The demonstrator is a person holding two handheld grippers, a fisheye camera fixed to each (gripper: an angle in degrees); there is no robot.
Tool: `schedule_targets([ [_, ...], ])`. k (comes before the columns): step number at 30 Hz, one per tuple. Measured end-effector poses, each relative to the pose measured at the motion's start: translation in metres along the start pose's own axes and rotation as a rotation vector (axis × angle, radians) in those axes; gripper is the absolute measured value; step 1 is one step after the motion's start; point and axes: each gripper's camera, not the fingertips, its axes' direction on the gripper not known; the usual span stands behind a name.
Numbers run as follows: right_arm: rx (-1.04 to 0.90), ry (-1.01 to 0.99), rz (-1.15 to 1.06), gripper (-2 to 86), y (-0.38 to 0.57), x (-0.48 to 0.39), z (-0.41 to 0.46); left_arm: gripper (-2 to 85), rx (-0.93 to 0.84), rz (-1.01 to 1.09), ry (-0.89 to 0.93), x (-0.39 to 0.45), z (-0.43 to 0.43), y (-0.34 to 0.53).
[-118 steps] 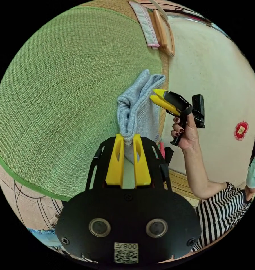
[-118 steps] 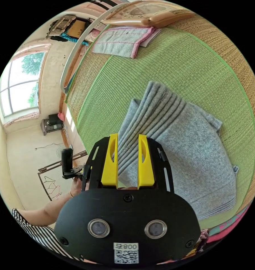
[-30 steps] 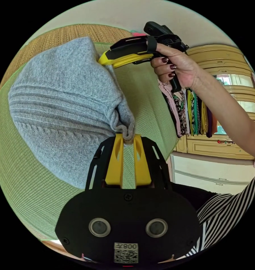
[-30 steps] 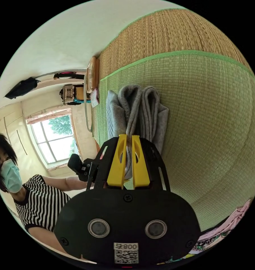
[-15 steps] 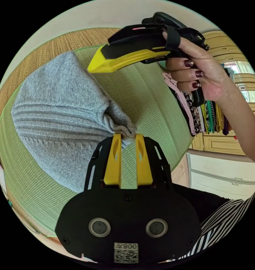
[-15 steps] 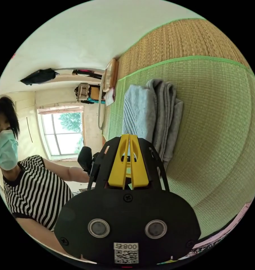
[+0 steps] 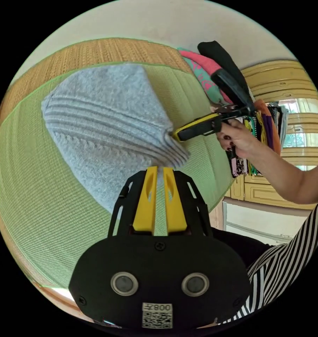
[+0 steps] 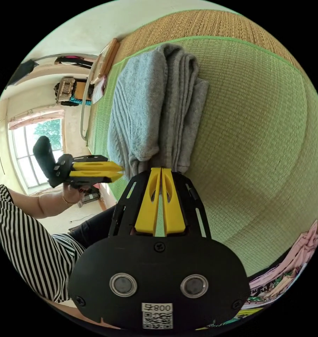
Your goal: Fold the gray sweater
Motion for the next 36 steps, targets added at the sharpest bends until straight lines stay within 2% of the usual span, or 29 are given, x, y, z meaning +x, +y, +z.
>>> schedule_targets([
  [3, 0.076, 0.020, -0.014, 0.0, 0.013, -0.020, -0.014, 0.8, -0.031, -0.037, 0.076, -0.010, 0.008, 0.003],
  [6, 0.126, 0.016, -0.096, 0.0, 0.023, -0.054, -0.022, 0.4, -0.048, 0.005, 0.028, 0.000, 0.001, 0.000],
  [8, 0.088, 0.031, -0.136, 0.0, 0.025, -0.070, -0.009, 0.2, -0.048, 0.028, -0.009, 0.007, -0.004, 0.002],
  [12, -0.071, 0.200, -0.116, 0.0, 0.030, -0.076, 0.046, 0.1, -0.037, 0.046, 0.017, 0.011, -0.021, 0.002],
  [15, -0.048, 0.176, -0.088, 0.0, 0.040, -0.080, 0.054, 0.1, 0.075, 0.076, 0.050, 0.013, -0.047, -0.001],
  [21, -0.024, 0.187, -0.079, 0.0, 0.049, -0.097, 0.065, 0.1, 0.210, 0.137, -0.032, 0.002, -0.068, -0.055],
  [26, -0.028, 0.333, -0.170, 0.0, 0.060, -0.134, 0.088, 0.1, 0.090, 0.187, -0.099, -0.013, -0.044, -0.104],
  [31, -0.006, 0.500, -0.235, 0.1, 0.072, -0.172, 0.113, 0.0, 0.118, 0.184, -0.047, -0.028, -0.042, -0.107],
  [36, 0.016, 0.517, -0.220, 0.1, 0.080, -0.186, 0.119, 0.0, 0.109, 0.182, -0.049, -0.041, -0.041, -0.113],
])
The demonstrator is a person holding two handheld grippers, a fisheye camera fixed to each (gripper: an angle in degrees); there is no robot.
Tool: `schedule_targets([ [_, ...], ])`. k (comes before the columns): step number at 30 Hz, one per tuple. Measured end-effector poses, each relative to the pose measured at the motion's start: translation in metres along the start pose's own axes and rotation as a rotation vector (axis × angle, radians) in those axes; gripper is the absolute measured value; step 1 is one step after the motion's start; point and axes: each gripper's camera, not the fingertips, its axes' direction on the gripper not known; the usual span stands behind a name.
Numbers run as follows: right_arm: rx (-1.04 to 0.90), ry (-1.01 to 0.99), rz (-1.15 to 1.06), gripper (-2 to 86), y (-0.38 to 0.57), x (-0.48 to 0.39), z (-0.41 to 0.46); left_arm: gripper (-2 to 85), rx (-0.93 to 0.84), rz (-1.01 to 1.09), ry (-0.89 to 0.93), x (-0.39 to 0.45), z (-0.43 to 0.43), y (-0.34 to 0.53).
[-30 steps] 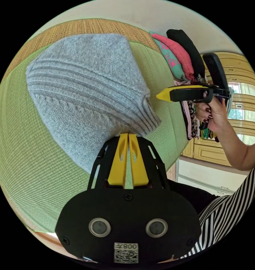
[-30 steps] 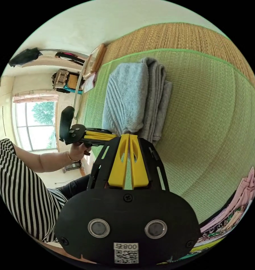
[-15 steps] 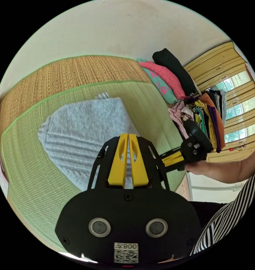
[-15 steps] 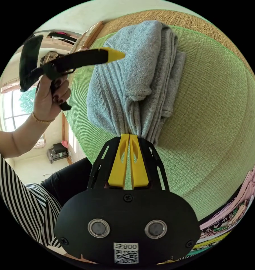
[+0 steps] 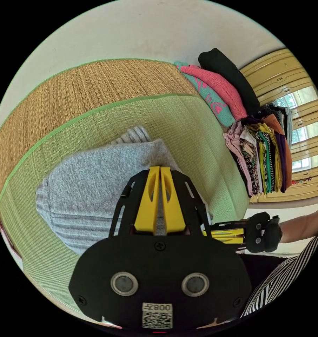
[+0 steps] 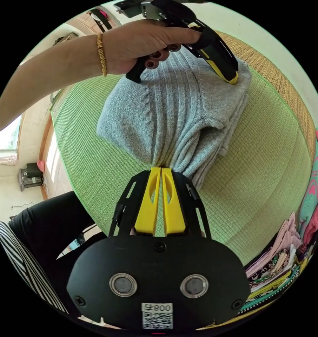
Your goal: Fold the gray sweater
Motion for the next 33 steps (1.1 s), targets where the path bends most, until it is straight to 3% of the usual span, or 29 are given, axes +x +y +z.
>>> schedule_targets([
  [9, 0.081, -0.055, 0.143, 0.0, 0.025, 0.007, -0.039, 0.0, 0.119, -0.073, 0.159, -0.038, -0.016, 0.028],
  [12, 0.054, -0.063, 0.180, 0.0, 0.028, 0.011, -0.027, 0.0, 0.027, -0.132, 0.192, -0.054, 0.010, 0.036],
  [16, 0.042, -0.078, 0.206, 0.0, 0.029, 0.010, -0.016, 0.1, 0.066, -0.186, 0.310, -0.087, 0.030, 0.039],
  [28, 0.122, -0.269, 0.396, 0.1, 0.066, 0.038, -0.013, 0.0, 0.200, -0.345, 0.316, -0.161, 0.025, 0.094],
  [33, 0.206, -0.277, 0.346, 0.0, 0.061, 0.026, -0.024, 0.1, 0.111, -0.380, 0.288, -0.187, 0.055, 0.101],
])
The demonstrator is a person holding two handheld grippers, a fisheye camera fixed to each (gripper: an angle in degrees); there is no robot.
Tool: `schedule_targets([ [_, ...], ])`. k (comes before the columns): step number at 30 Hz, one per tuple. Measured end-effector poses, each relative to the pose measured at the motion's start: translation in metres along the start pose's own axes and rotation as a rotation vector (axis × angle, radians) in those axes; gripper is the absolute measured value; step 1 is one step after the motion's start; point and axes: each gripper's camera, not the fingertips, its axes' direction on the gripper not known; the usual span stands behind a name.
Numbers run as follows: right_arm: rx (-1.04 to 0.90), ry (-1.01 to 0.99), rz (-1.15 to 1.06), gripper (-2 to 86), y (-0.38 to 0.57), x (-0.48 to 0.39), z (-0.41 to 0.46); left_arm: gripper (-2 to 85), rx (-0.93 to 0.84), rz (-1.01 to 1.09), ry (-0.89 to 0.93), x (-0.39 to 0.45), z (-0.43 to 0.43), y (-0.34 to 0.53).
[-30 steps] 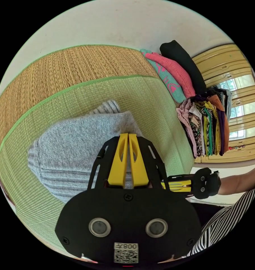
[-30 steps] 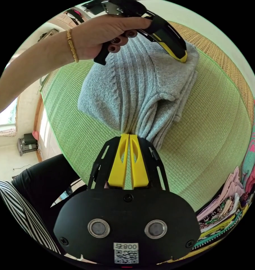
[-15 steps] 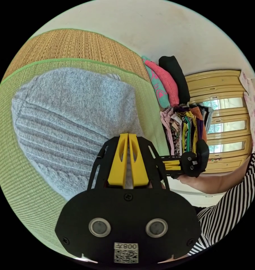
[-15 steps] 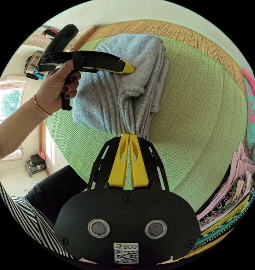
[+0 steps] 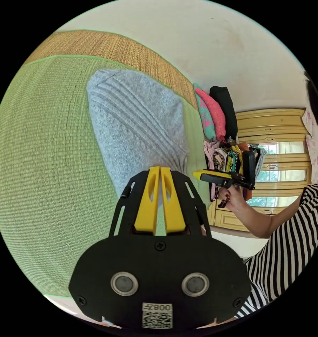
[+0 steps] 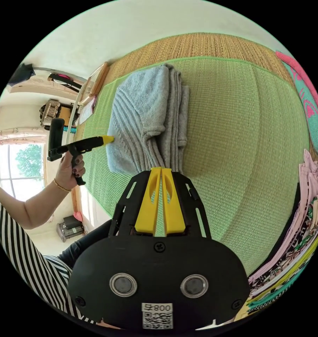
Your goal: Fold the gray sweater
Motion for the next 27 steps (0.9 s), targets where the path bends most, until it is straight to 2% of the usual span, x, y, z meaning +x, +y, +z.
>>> schedule_targets([
  [6, -0.075, 0.085, -0.070, 0.1, -0.011, -0.008, 0.046, 0.3, -0.016, -0.007, -0.026, -0.038, 0.026, -0.023],
  [12, -0.053, 0.005, -0.002, 0.3, 0.001, 0.014, 0.063, 2.4, 0.026, -0.053, 0.063, -0.084, 0.025, -0.036],
  [16, -0.039, -0.073, 0.054, 1.5, 0.011, 0.034, 0.066, 8.2, 0.125, -0.196, 0.194, -0.133, 0.020, -0.030],
  [19, -0.024, -0.131, 0.082, 4.6, 0.018, 0.053, 0.071, 12.0, 0.160, -0.293, 0.228, -0.167, 0.022, -0.026],
  [27, -0.053, -0.209, 0.124, 13.1, 0.015, 0.090, 0.108, 17.5, 0.019, -0.335, 0.307, -0.229, 0.070, -0.055],
])
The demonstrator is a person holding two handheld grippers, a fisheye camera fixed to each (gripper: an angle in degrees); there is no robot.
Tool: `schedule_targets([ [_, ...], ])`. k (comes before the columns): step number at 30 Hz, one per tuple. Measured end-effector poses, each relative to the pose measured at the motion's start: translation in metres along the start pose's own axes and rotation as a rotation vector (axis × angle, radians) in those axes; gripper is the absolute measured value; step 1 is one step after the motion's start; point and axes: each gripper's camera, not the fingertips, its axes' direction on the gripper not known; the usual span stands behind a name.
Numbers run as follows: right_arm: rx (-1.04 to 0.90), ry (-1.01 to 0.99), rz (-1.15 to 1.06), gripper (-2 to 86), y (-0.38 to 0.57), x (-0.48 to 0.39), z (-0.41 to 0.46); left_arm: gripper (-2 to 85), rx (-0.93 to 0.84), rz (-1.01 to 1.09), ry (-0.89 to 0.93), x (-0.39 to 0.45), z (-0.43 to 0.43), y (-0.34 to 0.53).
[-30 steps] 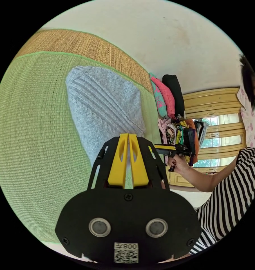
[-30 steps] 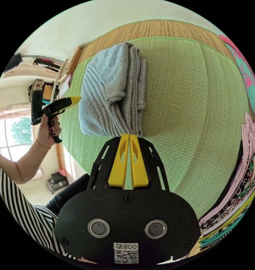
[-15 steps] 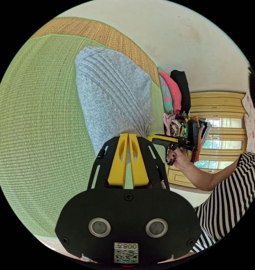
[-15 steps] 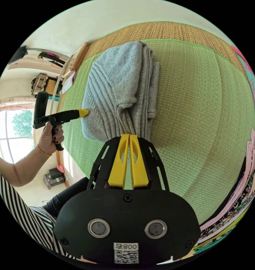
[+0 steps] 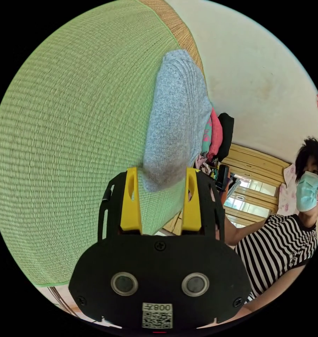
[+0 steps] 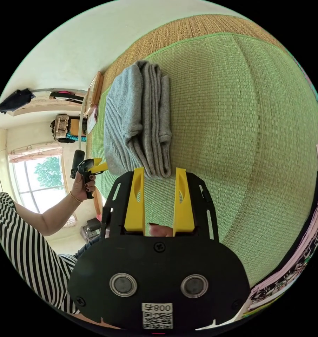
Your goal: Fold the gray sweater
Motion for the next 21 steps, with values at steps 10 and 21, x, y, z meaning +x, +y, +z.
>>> schedule_targets([
  [10, -0.035, -0.238, 0.051, 12.8, -0.012, 0.052, 0.052, 17.2, -0.049, 0.007, 0.115, -0.052, 0.024, -0.059],
  [21, -0.061, -0.328, 0.049, 14.0, -0.020, 0.084, 0.099, 17.8, -0.082, 0.030, 0.180, -0.090, 0.038, -0.105],
])
